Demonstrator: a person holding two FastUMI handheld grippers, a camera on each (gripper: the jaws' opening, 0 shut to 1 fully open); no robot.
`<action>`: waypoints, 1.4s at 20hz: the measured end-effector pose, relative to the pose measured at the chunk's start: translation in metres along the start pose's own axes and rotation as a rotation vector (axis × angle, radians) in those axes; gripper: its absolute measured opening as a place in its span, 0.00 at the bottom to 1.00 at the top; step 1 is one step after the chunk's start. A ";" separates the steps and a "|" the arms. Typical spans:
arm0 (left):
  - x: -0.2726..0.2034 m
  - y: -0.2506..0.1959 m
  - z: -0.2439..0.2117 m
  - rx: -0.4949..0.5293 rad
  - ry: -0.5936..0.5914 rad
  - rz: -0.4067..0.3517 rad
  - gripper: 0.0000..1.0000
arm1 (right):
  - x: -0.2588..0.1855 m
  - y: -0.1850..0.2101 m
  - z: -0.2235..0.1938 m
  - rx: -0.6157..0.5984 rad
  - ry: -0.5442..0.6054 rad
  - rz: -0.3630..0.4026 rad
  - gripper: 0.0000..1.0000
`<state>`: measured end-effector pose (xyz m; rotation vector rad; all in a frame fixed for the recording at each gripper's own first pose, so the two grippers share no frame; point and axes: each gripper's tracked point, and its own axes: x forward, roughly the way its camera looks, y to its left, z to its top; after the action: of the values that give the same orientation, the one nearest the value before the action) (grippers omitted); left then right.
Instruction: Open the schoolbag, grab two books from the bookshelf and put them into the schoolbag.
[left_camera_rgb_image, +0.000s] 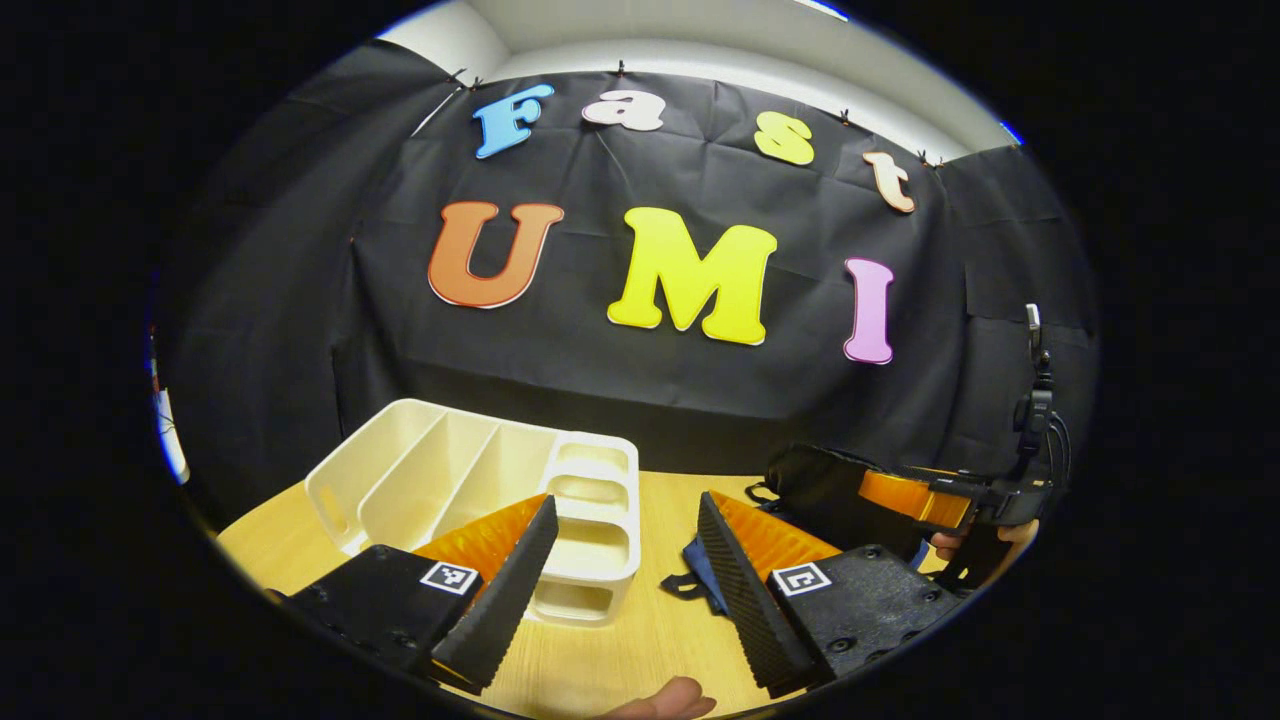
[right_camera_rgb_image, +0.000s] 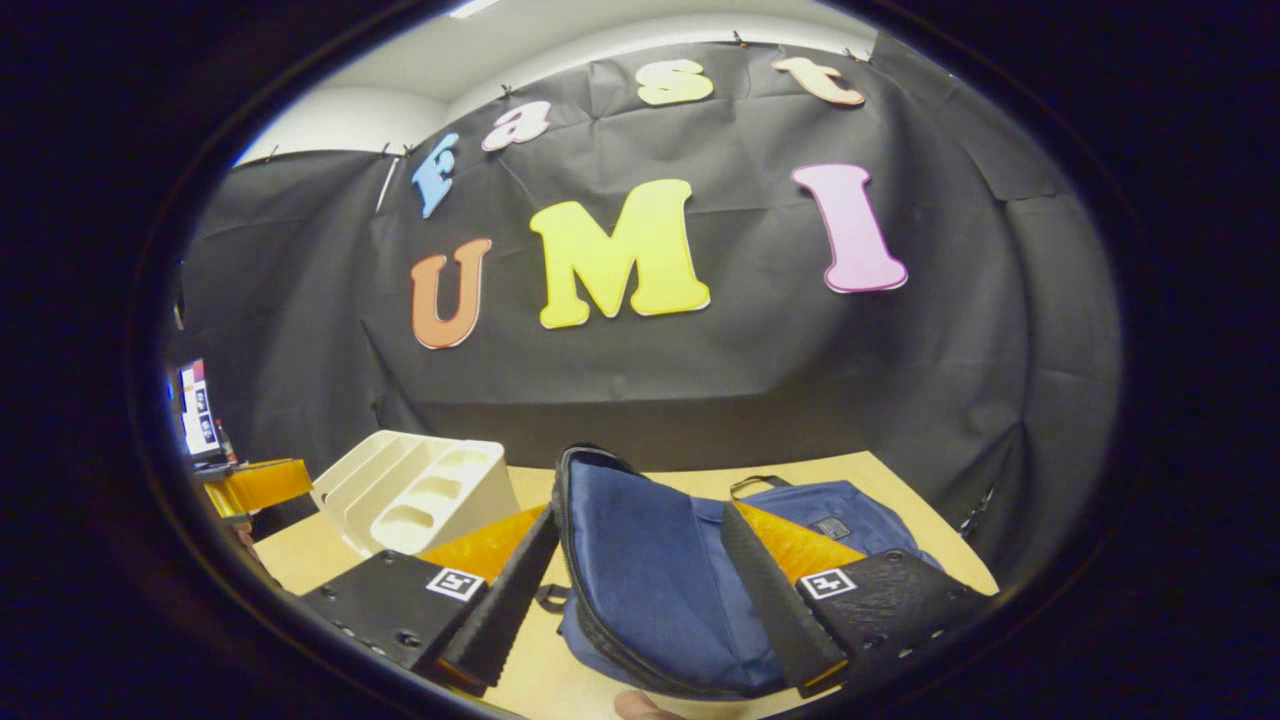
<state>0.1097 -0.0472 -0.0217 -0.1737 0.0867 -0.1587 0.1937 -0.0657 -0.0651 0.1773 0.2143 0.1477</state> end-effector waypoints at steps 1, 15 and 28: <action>-0.010 0.004 -0.003 0.010 -0.003 0.012 0.91 | -0.008 0.004 -0.002 -0.002 -0.009 0.004 0.98; -0.121 0.008 0.015 0.079 -0.108 0.039 0.98 | -0.185 0.026 0.012 -0.023 -0.161 -0.081 0.96; -0.151 -0.014 -0.003 0.132 -0.065 0.004 0.98 | -0.258 0.054 0.010 -0.141 -0.258 -0.132 0.96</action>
<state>-0.0416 -0.0367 -0.0109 -0.0470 0.0114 -0.1539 -0.0606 -0.0573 0.0056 0.0410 -0.0415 0.0080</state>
